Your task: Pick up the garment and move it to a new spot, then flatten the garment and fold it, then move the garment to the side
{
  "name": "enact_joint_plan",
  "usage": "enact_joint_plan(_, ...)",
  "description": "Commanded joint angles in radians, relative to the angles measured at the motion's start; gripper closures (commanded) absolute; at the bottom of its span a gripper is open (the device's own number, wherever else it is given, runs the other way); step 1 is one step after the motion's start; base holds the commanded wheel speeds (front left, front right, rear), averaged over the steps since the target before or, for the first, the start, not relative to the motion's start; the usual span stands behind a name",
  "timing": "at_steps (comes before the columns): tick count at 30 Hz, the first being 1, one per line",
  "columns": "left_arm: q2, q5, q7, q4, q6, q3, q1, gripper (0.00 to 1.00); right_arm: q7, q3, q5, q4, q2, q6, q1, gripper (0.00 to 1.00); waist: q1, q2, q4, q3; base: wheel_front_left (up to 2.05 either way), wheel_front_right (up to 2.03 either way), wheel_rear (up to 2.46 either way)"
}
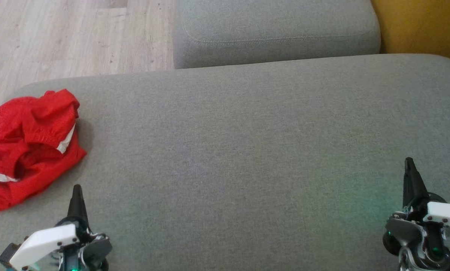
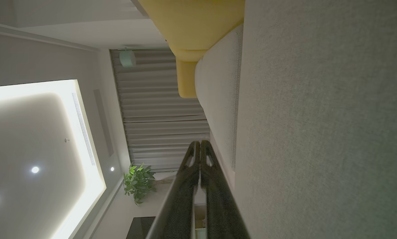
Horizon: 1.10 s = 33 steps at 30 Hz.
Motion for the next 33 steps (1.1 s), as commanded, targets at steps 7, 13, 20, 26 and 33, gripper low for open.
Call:
enact_joint_plan(7,0.007,0.014,0.008,-0.028,-0.007,0.042,-0.052,1.0,0.011,0.016,-0.009,-0.03,-0.004,0.012,-0.05,1.0,0.0,-0.0001,0.0,0.0,0.0,0.0,0.0)
enact_joint_plan(13,0.005,0.016,0.01,-0.028,-0.007,0.045,-0.052,1.0,0.013,0.014,-0.011,-0.03,-0.002,0.012,-0.05,1.0,0.0,-0.0001,0.0,0.0,0.0,0.0,0.0)
enact_joint_plan(20,0.003,0.019,0.012,-0.027,-0.007,0.047,-0.053,1.0,0.015,0.011,-0.013,-0.03,0.0,0.012,-0.051,1.0,0.0,-0.0001,0.0,0.0,0.0,0.0,0.0)
enact_joint_plan(26,-0.009,0.007,0.009,0.02,0.001,0.011,0.004,0.0,0.008,-0.005,-0.001,0.02,0.008,-0.002,0.007,0.0,0.0,-0.0001,0.0,0.0,0.0,0.0,0.0)
enact_joint_plan(33,-0.024,0.016,0.003,0.091,0.0,0.0,0.058,0.0,0.001,0.005,-0.007,0.093,0.024,-0.004,0.066,0.0,0.0,-0.0001,0.0,0.0,0.0,0.0,0.0)
